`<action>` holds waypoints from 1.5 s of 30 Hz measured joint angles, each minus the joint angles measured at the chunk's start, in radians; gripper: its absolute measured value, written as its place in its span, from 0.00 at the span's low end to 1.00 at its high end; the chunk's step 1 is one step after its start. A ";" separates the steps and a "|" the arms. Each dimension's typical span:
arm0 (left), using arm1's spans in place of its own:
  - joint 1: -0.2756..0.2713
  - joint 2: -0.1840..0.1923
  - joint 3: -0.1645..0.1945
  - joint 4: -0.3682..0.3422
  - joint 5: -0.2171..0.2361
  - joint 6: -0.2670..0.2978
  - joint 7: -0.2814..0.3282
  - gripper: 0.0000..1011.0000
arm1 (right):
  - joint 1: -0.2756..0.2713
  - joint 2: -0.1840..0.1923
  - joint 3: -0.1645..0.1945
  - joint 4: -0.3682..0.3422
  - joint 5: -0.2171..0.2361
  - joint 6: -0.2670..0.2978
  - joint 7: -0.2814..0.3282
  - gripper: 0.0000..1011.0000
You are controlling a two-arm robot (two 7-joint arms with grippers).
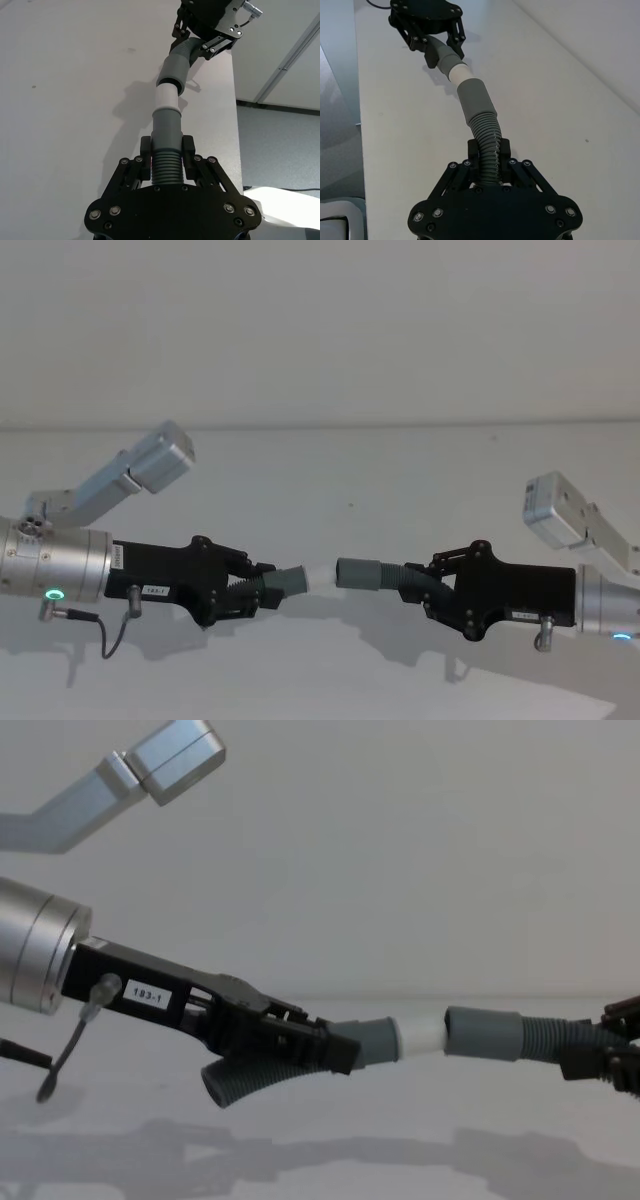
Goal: Use both hands to pick up one end of the pipe from the table, align the ends, and insert them.
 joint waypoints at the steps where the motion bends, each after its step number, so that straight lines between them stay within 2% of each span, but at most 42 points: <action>1: 0.000 0.001 0.001 0.000 -0.001 0.000 0.000 0.33 | 0.001 0.000 -0.001 0.001 0.001 0.000 -0.001 0.20; 29: -0.007 0.015 0.022 -0.009 -0.023 -0.003 0.008 0.33 | 0.023 0.007 -0.032 0.014 0.010 -0.017 0.004 0.20; 45: -0.024 0.020 0.044 0.001 -0.031 -0.007 -0.012 0.33 | 0.038 0.017 -0.047 0.017 0.012 -0.042 0.019 0.20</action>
